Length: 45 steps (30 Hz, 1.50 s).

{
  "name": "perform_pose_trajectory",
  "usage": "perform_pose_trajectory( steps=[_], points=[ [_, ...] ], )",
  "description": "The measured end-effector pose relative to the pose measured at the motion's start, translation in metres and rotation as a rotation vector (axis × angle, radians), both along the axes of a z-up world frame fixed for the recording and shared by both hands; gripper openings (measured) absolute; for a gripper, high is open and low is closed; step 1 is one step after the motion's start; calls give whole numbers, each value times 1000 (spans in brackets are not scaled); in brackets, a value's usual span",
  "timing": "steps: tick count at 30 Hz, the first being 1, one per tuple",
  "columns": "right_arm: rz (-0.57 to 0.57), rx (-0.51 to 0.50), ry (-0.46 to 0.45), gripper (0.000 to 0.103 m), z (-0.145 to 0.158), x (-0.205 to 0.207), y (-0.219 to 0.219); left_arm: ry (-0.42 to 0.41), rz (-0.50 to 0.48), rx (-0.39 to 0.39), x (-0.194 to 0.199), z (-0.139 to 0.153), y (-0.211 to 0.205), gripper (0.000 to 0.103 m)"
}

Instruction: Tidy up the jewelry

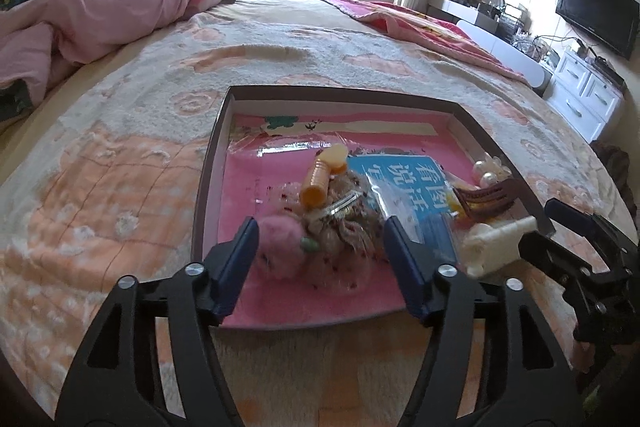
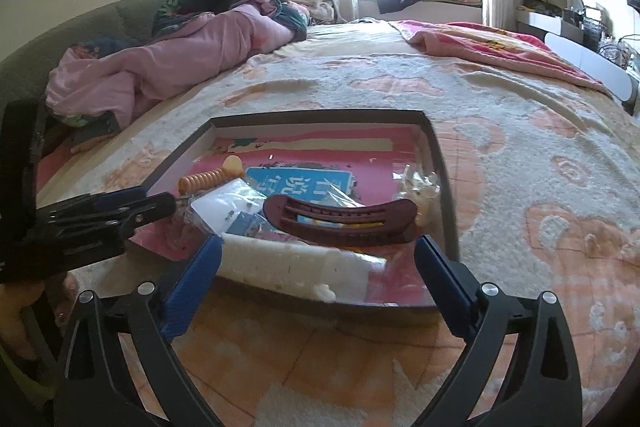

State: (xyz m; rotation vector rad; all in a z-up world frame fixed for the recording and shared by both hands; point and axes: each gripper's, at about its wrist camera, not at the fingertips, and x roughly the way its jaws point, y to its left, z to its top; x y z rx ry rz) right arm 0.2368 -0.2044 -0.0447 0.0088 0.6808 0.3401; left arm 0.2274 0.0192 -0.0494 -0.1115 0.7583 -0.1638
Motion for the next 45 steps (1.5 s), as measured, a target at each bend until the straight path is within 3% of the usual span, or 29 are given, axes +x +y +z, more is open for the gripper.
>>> perform_pose_trajectory(
  steps=[10,12,24,35,45],
  points=[
    [-43,-4,-64,96,15,-27,-7,-53,0,-2,-36,15,2,82],
    [-50,-10,-91,96,20,-37,-7,-63,6,6,-44,19,2,91],
    [-80,-79,-225,96,32,-96,1,-108,44,-13,-90,26,3,92],
    [-133,-67,-236,96,25,-126,-9,-200,36,30,-130,23,-9,92],
    [-135,-65,-247,97,17,-145,-9,-220,40,48,-145,19,-12,92]
  ],
)
